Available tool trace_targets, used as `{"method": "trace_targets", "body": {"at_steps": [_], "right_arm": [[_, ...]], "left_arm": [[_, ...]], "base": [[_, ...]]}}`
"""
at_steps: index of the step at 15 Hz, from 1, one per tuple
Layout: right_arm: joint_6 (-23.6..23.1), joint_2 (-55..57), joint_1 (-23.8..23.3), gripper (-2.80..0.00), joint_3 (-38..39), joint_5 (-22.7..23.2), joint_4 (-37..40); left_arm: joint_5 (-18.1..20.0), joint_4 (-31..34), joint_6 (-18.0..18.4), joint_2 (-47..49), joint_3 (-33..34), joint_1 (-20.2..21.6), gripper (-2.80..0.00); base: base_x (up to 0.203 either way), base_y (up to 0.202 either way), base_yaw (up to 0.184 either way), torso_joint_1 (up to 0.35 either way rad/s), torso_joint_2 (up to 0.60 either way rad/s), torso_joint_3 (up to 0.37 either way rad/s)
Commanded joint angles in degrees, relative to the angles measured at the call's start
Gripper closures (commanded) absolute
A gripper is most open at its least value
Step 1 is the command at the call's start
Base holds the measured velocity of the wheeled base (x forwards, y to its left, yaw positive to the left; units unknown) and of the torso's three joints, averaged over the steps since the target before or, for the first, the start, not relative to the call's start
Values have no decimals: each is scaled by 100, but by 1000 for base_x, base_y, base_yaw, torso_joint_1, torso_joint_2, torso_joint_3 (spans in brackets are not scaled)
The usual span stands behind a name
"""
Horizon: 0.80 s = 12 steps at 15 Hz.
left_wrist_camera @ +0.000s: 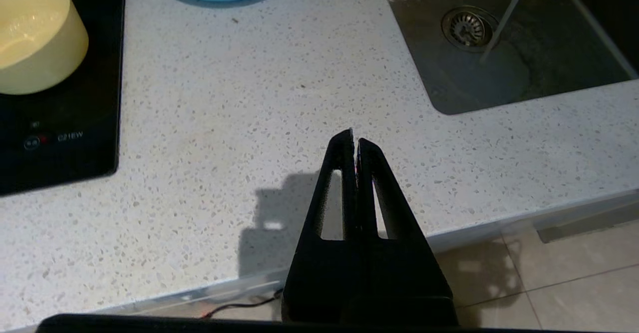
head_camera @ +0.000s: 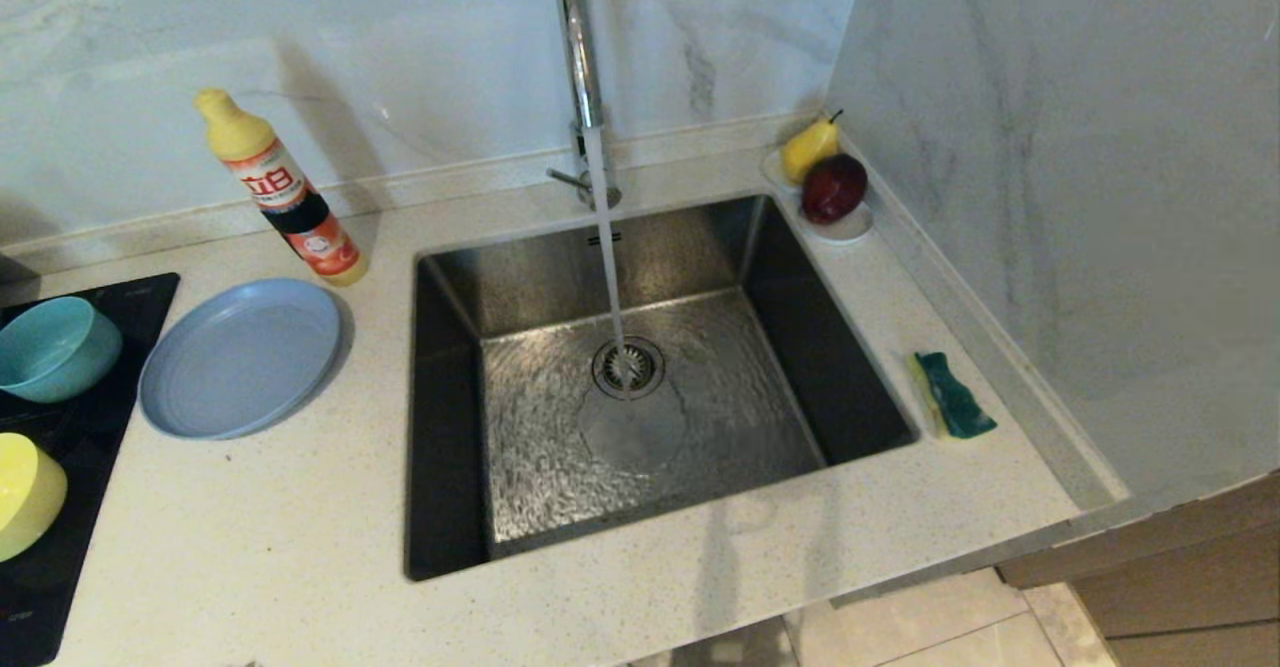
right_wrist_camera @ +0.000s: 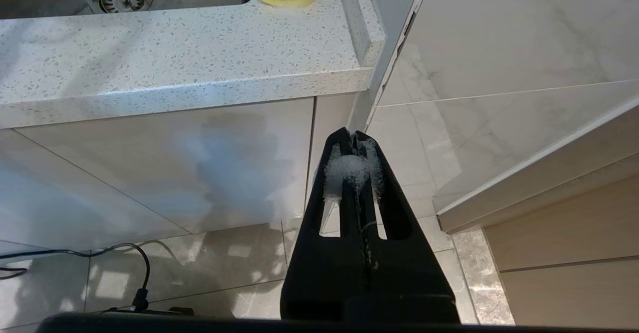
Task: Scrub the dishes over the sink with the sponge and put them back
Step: Turn off the faucet
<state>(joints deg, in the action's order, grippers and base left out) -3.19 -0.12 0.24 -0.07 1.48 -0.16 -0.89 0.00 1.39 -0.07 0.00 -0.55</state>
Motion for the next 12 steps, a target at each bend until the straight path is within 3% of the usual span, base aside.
{"method": "trace_targets", "body": {"at_steps": [1, 3, 5, 10, 12], "right_arm": [[-6, -6, 2, 0, -1, 2, -2], [-6, 3, 2, 0, 4, 2, -2], [-6, -6, 2, 0, -1, 2, -2], [-6, 3, 2, 0, 4, 2, -2], [-6, 3, 2, 0, -1, 2, -2]], "left_arm": [[60, -16, 21, -3, -232, -2, 0], [404, 225, -4, 237, -1236, -1, 0], [904, 536, -207, 1140, -2253, -3, 0], [2206, 647, -1144, 4609, -3975, -23, 0], [2666, 505, -1717, 6038, -4729, -94, 0]], "base": [[0, 0, 0, 0, 0, 0], [0, 0, 0, 0, 0, 0], [0, 0, 0, 0, 0, 0], [0, 0, 0, 0, 0, 0], [0, 0, 0, 0, 0, 0]]}}
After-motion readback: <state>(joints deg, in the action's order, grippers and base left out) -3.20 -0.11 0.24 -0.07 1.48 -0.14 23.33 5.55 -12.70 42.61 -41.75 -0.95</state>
